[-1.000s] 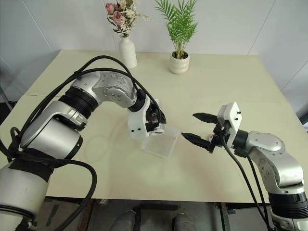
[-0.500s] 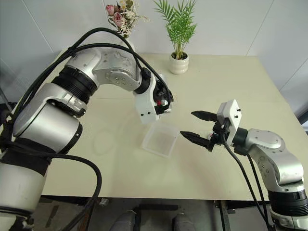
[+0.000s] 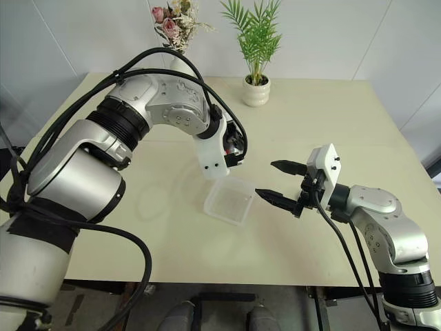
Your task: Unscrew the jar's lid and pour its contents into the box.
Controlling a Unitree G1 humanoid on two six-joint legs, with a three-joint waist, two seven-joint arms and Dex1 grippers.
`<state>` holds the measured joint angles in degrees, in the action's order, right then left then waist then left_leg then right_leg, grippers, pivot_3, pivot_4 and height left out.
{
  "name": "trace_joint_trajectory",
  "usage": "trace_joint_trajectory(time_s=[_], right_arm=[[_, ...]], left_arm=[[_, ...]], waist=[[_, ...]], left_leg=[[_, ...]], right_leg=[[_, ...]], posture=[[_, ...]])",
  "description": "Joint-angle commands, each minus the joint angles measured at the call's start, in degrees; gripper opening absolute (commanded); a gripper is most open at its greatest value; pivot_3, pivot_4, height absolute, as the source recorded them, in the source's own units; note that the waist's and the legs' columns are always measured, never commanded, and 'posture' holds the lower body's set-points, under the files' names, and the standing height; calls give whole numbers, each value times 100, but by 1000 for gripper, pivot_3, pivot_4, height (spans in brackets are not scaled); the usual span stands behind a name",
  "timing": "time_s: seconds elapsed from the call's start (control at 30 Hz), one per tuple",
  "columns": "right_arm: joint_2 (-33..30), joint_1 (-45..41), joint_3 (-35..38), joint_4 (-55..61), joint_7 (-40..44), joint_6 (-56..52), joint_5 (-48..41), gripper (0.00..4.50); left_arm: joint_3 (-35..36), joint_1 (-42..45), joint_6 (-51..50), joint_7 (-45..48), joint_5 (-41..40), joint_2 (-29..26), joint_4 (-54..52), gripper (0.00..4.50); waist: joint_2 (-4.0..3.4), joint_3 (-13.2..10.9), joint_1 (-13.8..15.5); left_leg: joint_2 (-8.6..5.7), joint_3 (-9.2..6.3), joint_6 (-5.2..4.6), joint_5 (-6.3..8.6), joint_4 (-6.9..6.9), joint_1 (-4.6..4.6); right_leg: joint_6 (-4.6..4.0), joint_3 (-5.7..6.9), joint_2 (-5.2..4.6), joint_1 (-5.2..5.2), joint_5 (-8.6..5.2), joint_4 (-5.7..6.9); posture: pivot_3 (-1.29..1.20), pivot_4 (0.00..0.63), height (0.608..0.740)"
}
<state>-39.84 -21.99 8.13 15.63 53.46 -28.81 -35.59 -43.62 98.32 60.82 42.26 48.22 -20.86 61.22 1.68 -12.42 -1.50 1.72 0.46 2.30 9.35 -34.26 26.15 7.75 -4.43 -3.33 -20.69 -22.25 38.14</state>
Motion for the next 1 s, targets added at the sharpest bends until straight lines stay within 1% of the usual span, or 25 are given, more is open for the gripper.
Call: trace_joint_trajectory(time_s=[0.03, 0.07, 0.1, 0.13, 0.17, 0.2, 0.23, 0.27, 0.33, 0.37, 0.43, 0.53, 0.63, 0.73, 0.87, 0.93, 1.0], right_arm=[[-89, -1, 156, 134, 23, 29, -69, 4457], [-98, 22, 165, 156, 22, 12, -80, 4457], [-101, 41, 177, 166, 15, -2, -88, 4457], [-104, 52, 184, 171, 11, -10, -93, 4457], [-109, 75, 196, 186, 2, -15, -94, 4457], [-114, 106, 216, 205, -3, -24, -108, 4457], [-117, 139, 233, 231, -13, -37, -120, 4457], [-123, 179, 256, 247, -17, -51, -135, 4457], [-129, 216, 254, 243, -4, -53, -130, 4457], [-130, 228, 253, 247, 2, -51, -127, 4457], [-144, 226, 248, 241, 22, -48, -114, 4457], [-182, 218, 280, 222, 54, -57, -130, 4457], [-219, 218, 265, 208, 97, -68, -128, 4457], [-219, 186, 234, 192, 100, -77, -129, 4457], [-217, 167, 224, 191, 95, -97, -120, 4457], [-225, 181, 243, 202, 90, -109, -125, 4457], [-226, 198, 256, 208, 83, -116, -127, 4457]], left_arm=[[666, -168, -91, 718, -1222, 40, 139, 2396], [976, -278, -296, 1060, -1735, 55, 201, 2396], [1329, -391, -719, 1482, -2225, 36, 272, 2396], [1580, -477, -1042, 1807, -2575, 21, 289, 2396], [1792, -533, -1322, 1941, -2807, -18, 273, 2396], [1862, -554, -1330, 1899, -2809, -155, 242, 2396], [2165, -656, -1740, 2009, -3142, -214, 182, 2396], [2334, -779, -1898, 2066, -3316, -333, 99, 2396], [2786, -1094, -2314, 2184, -3869, -383, -191, 2396], [3055, -1311, -2797, 2320, -4263, -350, -466, 2396], [3499, -1678, -3726, 2294, -4775, -356, -972, 2396], [4139, -2249, -5108, 1895, -5483, -323, -1907, 2396], [4468, -2974, -6122, 1672, -5876, -435, -2922, 2396], [5015, -3586, -7223, 949, -6342, -418, -3709, 2396], [5515, -4133, -7991, 8, -6594, -420, -4353, 2396], [5909, -4535, -8378, -856, -6584, -347, -4688, 2396], [6171, -4863, -8791, -1384, -6715, -250, -5012, 2396]], waist=[[0, 0, 1], [-1, 0, 1], [-1, 0, 1], [0, 0, -6], [-1, 0, -18], [0, 0, -27], [-1, 0, -32], [-1, 0, -37], [-4, 2, -49], [-4, 2, -47], [-4, 2, -31], [-2, 1, -25], [-3, 1, -23], [-3, 2, -41], [-3, 1, -36], [-3, 2, -36], [-3, 2, -41]], left_leg=[[1, -1, 0, 0, -1, 0], [1, -1, 0, 0, -2, 0], [1, -1, 1, -1, -4, -2], [2, -1, 0, -1, -8, -1], [3, -2, 0, -1, -17, 2], [4, 0, 0, -1, -24, 2], [4, 0, 0, -1, -31, 2], [6, -1, 0, -1, -36, 0], [6, -1, 0, -1, -44, -8], [6, -1, -1, -2, -46, -18], [7, -5, -4, -3, -53, -29], [7, -13, -7, -5, -84, -19], [5, -21, -10, -7, -93, -19], [7, -22, -8, -9, -92, -32], [8, -24, -5, -15, -91, -47], [7, -23, -6, -15, -90, -62], [7, -16, -6, -14, -82, -90]], right_leg=[[0, 1, 0, -1, 0, 4], [0, 1, 0, -1, 0, 6], [0, 1, 0, -1, 0, 11], [0, 3, 0, -2, 0, 18], [-1, 4, 0, -7, 0, 31], [-1, 3, 1, -9, 0, 41], [-2, 3, 1, -12, -1, 51], [-2, 3, 3, -12, -1, 59], [-2, 0, 5, -10, -2, 74], [-3, -1, 4, 0, -2, 78], [-3, 2, 4, 11, -2, 87], [-2, 6, 4, 10, -1, 110], [0, 8, 2, 10, 0, 126], [-1, 9, 3, 16, 0, 134], [-6, 9, 3, 25, 3, 142], [-7, 8, 2, 38, 5, 138], [-6, 5, -3, 65, 5, 130]], posture=[[0, 150, 740], [0, 150, 740], [0, 150, 740], [0, 150, 740], [0, 150, 740], [0, 150, 740], [0, 150, 740], [0, 150, 740], [0, 150, 740], [0, 150, 740], [0, 150, 740], [0, 150, 740], [0, 150, 740], [0, 150, 740], [0, 150, 740], [0, 150, 740], [0, 150, 740]])
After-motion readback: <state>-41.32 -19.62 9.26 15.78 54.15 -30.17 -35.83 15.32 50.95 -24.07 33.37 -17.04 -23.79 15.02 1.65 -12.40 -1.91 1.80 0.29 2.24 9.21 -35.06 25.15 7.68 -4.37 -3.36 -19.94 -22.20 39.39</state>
